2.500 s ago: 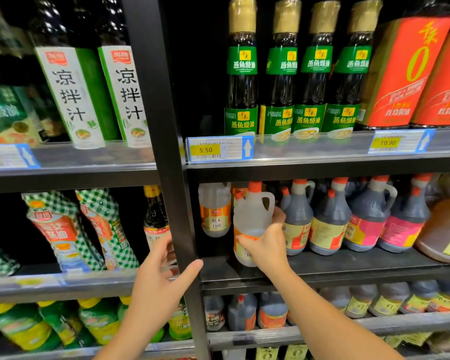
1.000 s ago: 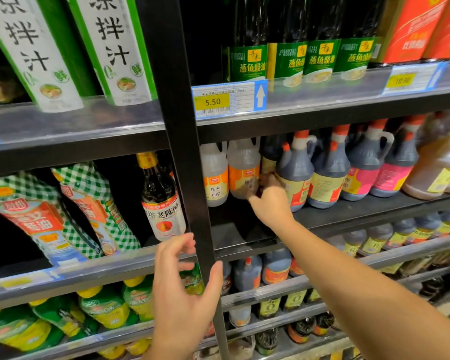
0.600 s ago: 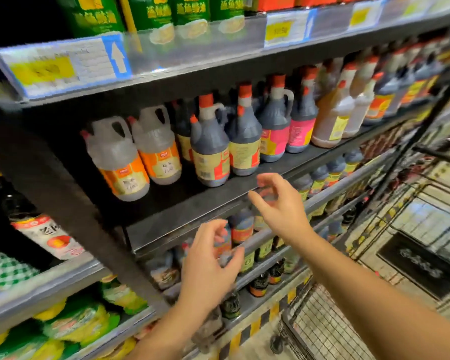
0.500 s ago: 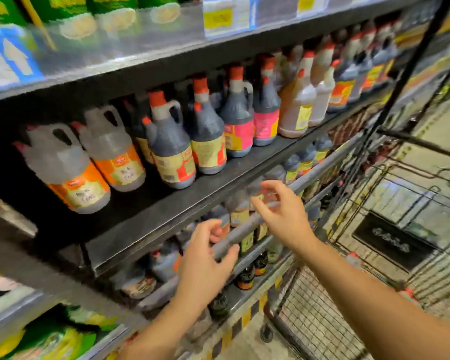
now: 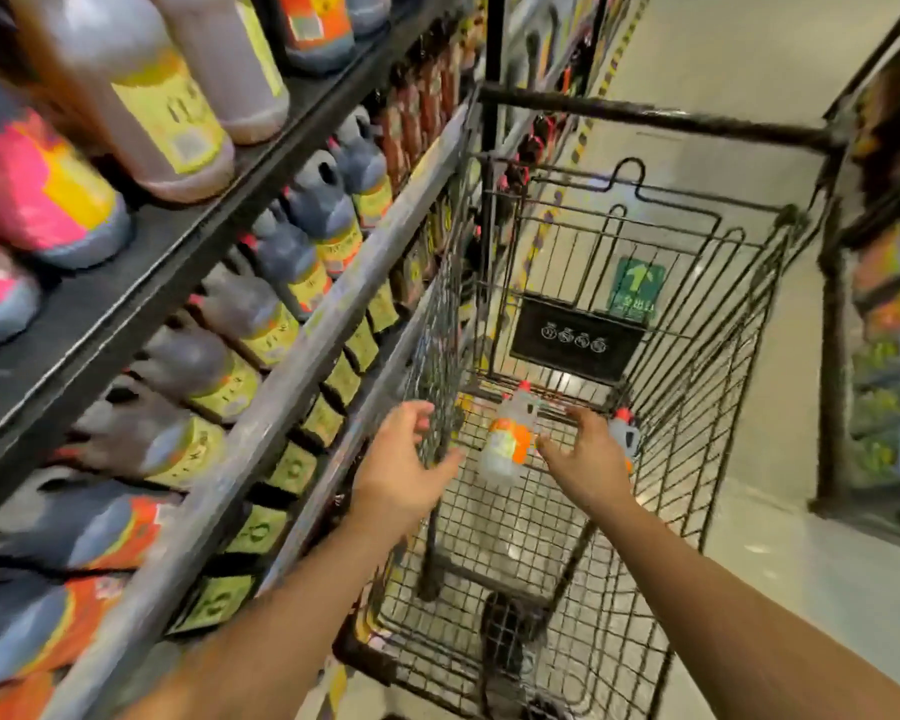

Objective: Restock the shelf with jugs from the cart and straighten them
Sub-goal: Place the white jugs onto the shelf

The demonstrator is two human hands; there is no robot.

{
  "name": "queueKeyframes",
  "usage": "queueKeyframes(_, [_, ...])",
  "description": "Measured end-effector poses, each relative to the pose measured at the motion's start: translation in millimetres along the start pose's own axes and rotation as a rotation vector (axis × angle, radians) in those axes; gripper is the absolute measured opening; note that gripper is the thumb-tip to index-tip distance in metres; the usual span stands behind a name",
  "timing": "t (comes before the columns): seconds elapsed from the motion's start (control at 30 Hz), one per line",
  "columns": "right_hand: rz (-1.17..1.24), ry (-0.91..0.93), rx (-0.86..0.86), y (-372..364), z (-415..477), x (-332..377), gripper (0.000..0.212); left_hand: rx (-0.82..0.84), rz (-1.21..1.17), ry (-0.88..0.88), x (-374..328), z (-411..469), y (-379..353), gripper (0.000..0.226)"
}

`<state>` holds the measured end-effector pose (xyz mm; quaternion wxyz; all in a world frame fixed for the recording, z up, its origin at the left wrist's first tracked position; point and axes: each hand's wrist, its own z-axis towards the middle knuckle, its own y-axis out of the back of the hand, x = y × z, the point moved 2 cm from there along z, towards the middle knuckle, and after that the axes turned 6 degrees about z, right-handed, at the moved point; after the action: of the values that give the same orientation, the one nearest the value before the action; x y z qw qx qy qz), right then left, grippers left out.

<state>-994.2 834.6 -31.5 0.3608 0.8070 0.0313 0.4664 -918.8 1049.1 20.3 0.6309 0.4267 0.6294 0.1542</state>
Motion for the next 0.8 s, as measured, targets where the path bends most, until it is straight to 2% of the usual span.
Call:
queueKeyframes(0.07, [-0.011,-0.094,0.000,-2,16,-32,0.070,0.036,0.025,0.006,-4,27,-34,0.054])
queueKeyframes(0.17, [-0.023,-0.197,0.034,-8,41,-76,0.081,0.186,0.040,0.053,0,62,-85,0.061])
queueKeyframes(0.27, [-0.065,-0.252,0.015,-17,63,-114,0.074,0.366,0.109,0.052,14,90,-132,0.064])
queueKeyframes(0.37, [-0.130,-0.352,0.021,-31,85,-145,0.073,0.408,0.195,0.025,32,114,-162,0.067])
queueKeyframes(0.5, [-0.095,-0.517,-0.016,-53,111,-176,0.088,0.511,0.272,0.045,60,143,-199,0.067])
queueKeyframes(0.6, [-0.118,-0.520,-0.090,-68,124,-195,0.082,0.582,0.293,0.119,82,161,-229,0.083])
queueKeyframes(0.8, [-0.205,-0.743,-0.195,-93,151,-218,0.111,0.602,0.296,0.290,116,193,-283,0.116])
